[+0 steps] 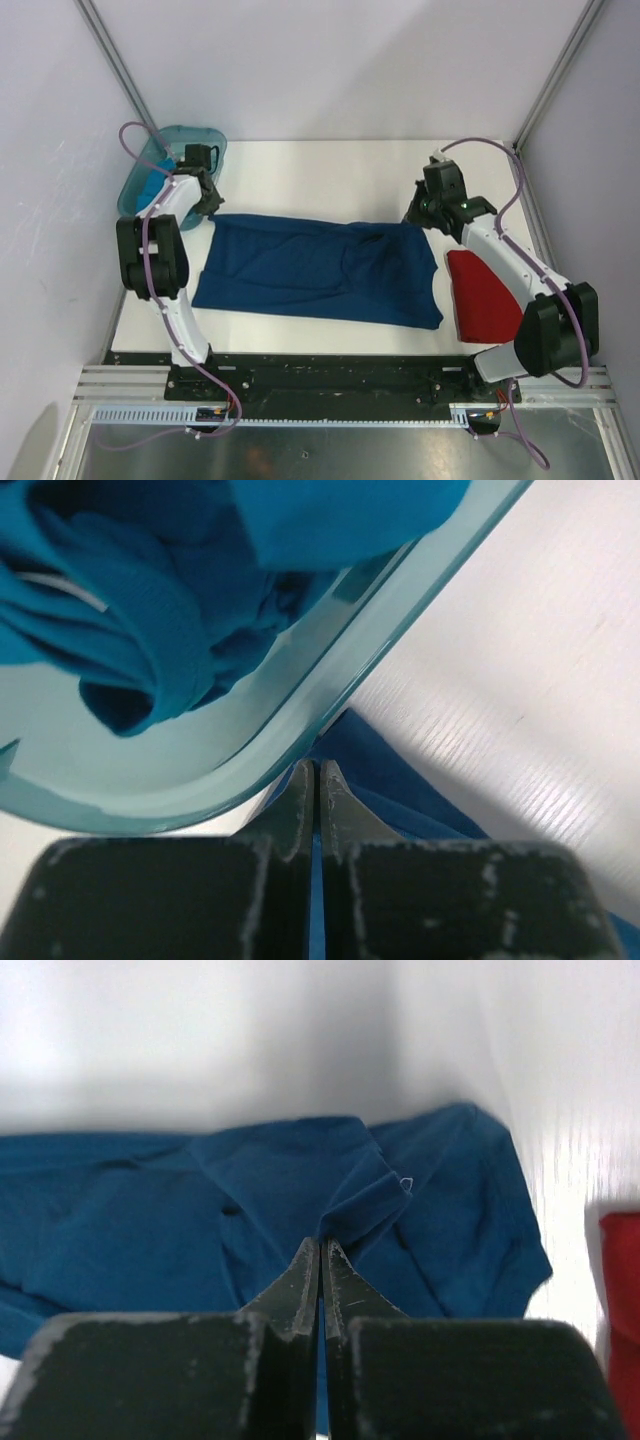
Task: Fold and stack the t-shirts
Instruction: Fold the other side of the tshirt into a rectangle
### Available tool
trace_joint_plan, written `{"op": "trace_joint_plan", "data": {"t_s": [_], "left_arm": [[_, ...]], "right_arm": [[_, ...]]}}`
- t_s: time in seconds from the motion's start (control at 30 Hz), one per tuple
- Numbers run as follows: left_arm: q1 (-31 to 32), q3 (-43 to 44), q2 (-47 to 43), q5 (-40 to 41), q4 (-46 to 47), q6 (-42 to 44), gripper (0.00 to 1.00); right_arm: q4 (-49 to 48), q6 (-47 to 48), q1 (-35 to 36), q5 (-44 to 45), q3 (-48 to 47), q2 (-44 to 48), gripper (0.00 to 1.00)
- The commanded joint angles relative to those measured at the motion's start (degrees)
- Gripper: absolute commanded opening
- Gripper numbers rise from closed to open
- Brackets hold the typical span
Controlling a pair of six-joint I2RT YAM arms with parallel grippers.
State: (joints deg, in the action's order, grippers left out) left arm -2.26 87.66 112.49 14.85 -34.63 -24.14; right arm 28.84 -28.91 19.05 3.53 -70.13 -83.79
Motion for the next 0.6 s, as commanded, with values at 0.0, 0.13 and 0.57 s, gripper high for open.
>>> {"op": "trace_joint_plan", "data": {"t_s": [0.0, 0.13, 0.57], "left_arm": [[-0.86, -4.53, -5.83, 2.18, 3.1, -1.49, 0.0], [-1.21, -7.55, -7.2, 2.37, 3.99, -1.58, 0.0], [-1.37, -13.03, -13.49, 6.37, 5.33, -3.09, 0.0]], "right_arm": [[0.25, -1.93, 1.18, 1.84, 6.44, 5.86, 0.0], [-0.59, -3.0, 1.56, 1.53, 12.09, 9.78, 0.0], [3.13, -4.16, 3.7, 1.92, 14.39, 19.27, 0.0]]}}
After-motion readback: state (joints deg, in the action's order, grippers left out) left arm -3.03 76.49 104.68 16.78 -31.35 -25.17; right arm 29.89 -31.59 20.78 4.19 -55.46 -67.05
